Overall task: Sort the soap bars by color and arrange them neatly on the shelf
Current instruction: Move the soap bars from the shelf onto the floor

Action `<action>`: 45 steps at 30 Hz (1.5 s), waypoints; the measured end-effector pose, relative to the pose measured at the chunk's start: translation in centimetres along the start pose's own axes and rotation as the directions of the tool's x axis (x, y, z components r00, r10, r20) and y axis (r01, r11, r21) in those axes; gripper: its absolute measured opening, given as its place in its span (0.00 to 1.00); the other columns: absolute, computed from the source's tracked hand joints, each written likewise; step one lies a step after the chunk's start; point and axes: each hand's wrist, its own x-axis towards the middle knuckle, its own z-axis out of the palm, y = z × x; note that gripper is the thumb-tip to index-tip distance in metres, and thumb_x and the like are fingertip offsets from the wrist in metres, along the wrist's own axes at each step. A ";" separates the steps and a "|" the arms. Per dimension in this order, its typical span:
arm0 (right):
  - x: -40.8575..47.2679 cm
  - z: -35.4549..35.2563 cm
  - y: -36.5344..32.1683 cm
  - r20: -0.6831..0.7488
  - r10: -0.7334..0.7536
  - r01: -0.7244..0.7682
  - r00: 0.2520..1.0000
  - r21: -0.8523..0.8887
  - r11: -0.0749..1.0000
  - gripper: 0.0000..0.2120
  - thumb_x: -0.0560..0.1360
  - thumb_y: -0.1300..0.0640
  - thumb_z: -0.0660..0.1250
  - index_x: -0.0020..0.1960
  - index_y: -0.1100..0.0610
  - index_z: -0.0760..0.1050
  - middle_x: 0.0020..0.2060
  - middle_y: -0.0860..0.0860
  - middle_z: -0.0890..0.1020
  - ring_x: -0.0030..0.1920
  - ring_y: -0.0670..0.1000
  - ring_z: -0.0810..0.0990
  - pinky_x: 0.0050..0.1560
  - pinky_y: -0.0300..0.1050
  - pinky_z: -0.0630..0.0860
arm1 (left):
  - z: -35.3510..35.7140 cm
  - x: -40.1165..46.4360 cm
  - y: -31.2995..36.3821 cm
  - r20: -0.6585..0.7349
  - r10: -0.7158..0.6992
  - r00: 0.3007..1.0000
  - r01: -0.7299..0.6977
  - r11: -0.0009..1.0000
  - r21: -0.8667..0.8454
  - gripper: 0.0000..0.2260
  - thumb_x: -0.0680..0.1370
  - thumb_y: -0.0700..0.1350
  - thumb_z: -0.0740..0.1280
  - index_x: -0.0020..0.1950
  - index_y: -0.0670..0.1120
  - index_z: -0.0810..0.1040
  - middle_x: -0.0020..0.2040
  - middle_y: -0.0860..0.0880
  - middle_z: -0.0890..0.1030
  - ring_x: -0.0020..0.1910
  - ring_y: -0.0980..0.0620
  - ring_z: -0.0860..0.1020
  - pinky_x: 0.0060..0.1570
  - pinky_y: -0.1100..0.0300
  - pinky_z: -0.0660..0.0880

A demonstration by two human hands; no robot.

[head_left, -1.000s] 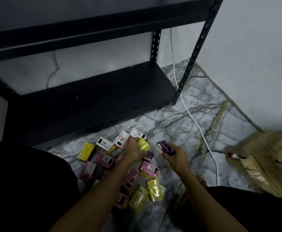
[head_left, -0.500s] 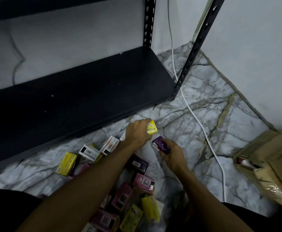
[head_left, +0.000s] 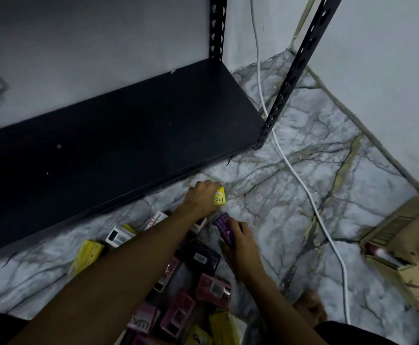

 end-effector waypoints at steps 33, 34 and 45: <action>4.6 -25.0 -45.5 -0.268 -0.470 0.433 0.841 -0.188 0.882 0.23 0.80 0.43 0.62 0.70 0.55 0.70 0.67 0.53 0.75 0.66 0.55 0.73 0.65 0.53 0.71 | -40.7 -30.7 -5.6 -0.768 -0.073 0.636 0.058 0.997 -0.047 0.20 0.79 0.62 0.62 0.63 0.52 0.78 0.62 0.49 0.79 0.63 0.46 0.74 0.60 0.46 0.73; 5.4 -25.0 -46.1 -0.220 -0.484 0.421 0.847 -0.279 0.863 0.23 0.80 0.43 0.61 0.69 0.56 0.71 0.66 0.54 0.76 0.65 0.56 0.74 0.65 0.52 0.70 | -41.0 -30.4 -6.4 -0.745 -0.077 0.662 0.084 0.996 -0.028 0.20 0.79 0.63 0.61 0.63 0.52 0.78 0.62 0.49 0.79 0.63 0.46 0.74 0.60 0.46 0.72; 13.7 -25.9 -49.6 -0.192 -0.282 0.198 0.940 -0.366 0.909 0.47 0.70 0.27 0.65 0.80 0.44 0.49 0.80 0.54 0.49 0.77 0.62 0.54 0.73 0.66 0.56 | -46.1 -23.7 -9.9 -0.679 -0.175 0.713 0.151 0.984 -0.095 0.31 0.76 0.68 0.63 0.75 0.56 0.66 0.75 0.46 0.66 0.74 0.43 0.61 0.70 0.43 0.61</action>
